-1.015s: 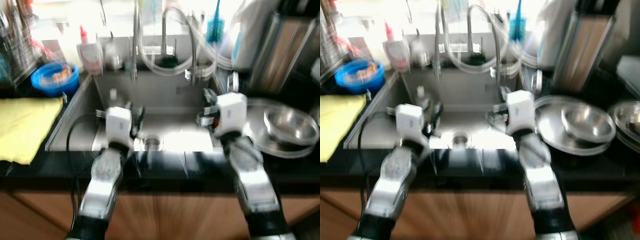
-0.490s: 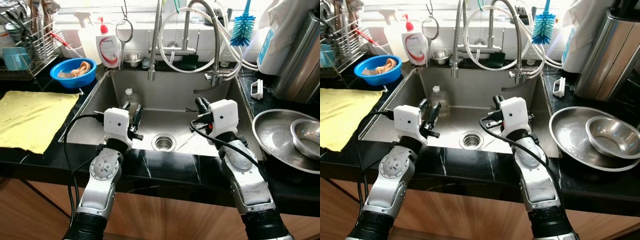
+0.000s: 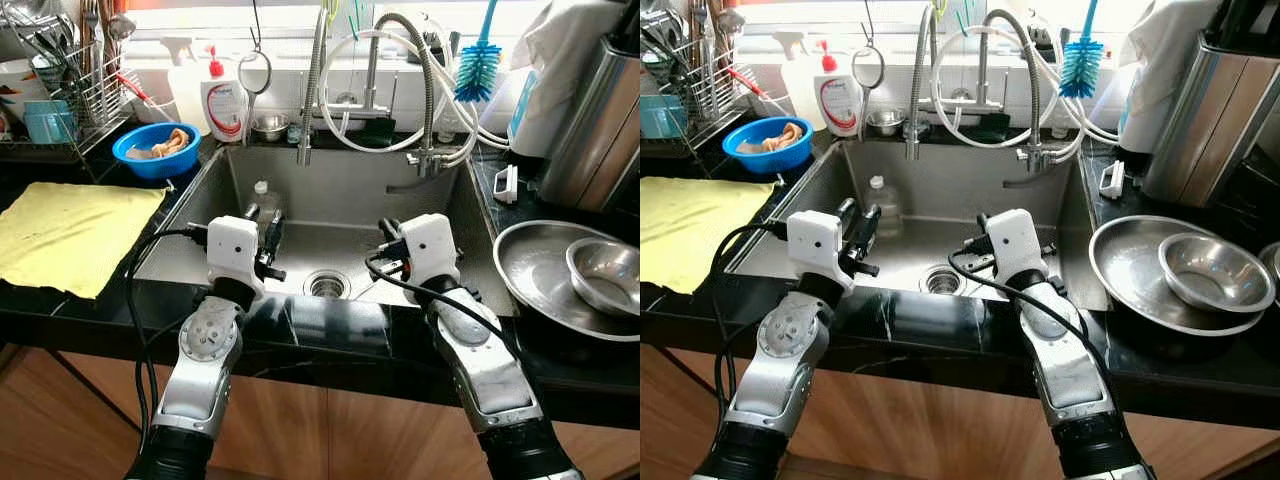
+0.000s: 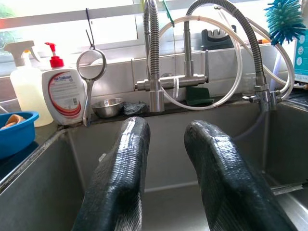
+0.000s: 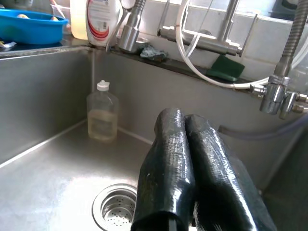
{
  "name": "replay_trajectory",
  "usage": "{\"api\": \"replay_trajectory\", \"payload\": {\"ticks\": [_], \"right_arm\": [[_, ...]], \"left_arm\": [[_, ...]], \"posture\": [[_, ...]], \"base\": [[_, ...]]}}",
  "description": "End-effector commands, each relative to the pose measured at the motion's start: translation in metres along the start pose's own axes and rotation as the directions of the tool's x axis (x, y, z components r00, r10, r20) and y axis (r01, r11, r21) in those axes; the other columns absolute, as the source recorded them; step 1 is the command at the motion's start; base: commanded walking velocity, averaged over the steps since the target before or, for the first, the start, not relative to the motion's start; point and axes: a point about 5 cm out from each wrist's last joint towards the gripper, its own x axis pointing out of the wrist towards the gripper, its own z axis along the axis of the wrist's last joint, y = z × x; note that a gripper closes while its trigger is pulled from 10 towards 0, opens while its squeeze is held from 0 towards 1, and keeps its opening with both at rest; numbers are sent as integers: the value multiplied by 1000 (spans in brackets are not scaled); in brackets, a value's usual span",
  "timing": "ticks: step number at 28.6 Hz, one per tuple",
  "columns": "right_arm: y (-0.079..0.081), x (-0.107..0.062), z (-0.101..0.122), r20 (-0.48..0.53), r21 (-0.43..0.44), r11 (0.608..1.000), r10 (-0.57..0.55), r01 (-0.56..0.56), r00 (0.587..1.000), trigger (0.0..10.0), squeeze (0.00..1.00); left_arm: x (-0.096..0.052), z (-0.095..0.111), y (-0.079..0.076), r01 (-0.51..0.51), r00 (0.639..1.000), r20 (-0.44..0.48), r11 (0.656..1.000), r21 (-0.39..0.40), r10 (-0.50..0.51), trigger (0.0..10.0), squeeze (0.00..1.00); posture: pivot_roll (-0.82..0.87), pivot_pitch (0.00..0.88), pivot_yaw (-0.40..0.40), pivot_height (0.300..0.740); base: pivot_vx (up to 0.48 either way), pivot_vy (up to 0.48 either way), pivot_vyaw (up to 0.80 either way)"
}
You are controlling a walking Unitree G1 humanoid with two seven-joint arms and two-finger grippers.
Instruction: Kitchen organization
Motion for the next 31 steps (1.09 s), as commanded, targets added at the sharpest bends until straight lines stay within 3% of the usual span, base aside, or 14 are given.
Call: {"api": "replay_trajectory", "payload": {"ticks": [1, 6, 15, 16, 17, 18, 19, 25, 26, 27, 31], "right_arm": [[1, 2, -1, -24, 11, 1000, 5, -5, 1000, 10000, 0], [2, 2, -13, -111, 32, 999, 1, 2, 994, 10000, 0], [0, 1, -12, -112, 68, 998, -6, 13, 994, 10000, 0], [0, 2, -12, -113, 69, 998, -7, 15, 994, 10000, 384], [0, 2, -11, -110, 71, 997, -9, 17, 994, 10000, 878], [0, 2, -11, -106, 82, 997, -7, 15, 994, 10000, 878], [0, 2, -10, -105, 79, 997, -12, 21, 994, 10000, 1000], [-2, 2, -10, -107, 71, 997, -24, 31, 994, 10000, 1000], [-2, 2, -9, -107, 65, 997, -22, 29, 994, 10000, 596], [-2, 2, -9, -106, 56, 998, -20, 26, 994, 10000, 0], [-10, 4, 11, -59, -12, 999, -47, 47, 997, 10000, 0]], "left_arm": [[-2, -1, 2, -2, 1000, -8, 1000, 14, 3, 10000, 0], [-1, -1, 2, 1, 1000, -9, 1000, 12, -1, 10000, 0], [-3, -2, 2, 2, 1000, -14, 1000, 12, -2, 10000, 0], [-3, -2, 2, 3, 1000, -15, 1000, 12, -2, 10000, 0], [-3, -2, 2, 3, 1000, -15, 1000, 12, -3, 10000, 0], [-3, -2, 2, 4, 1000, -14, 1000, 11, -4, 10000, 0], [-3, -2, 2, 4, 1000, -14, 1000, 11, -4, 10000, 0], [-3, -2, 2, 4, 1000, -16, 1000, 10, -4, 10000, 0], [-3, -2, 1, 5, 1000, -18, 1000, 10, -5, 10000, 0], [-3, -2, 1, 5, 1000, -18, 1000, 10, -5, 10000, 0], [-3, -2, 2, 4, 1000, -19, 1000, 11, -4, 10000, 0]], "posture": [[-84, 0, 42, 740], [-84, 0, 42, 740], [-82, 0, 42, 740], [-82, 0, 42, 740], [-82, 0, 42, 740], [-82, 0, 42, 740], [-83, 0, 42, 740], [-83, 0, 42, 740], [-83, 0, 42, 740], [-82, 0, 42, 740], [-82, 0, 43, 740]], "base": [[0, 0, 0], [0, 0, 0], [0, 0, 0], [0, 0, 0], [0, 0, 0], [0, 0, 0], [0, 0, 0], [0, 0, 0], [0, 0, 0], [0, 0, 0], [0, 0, 0]]}}
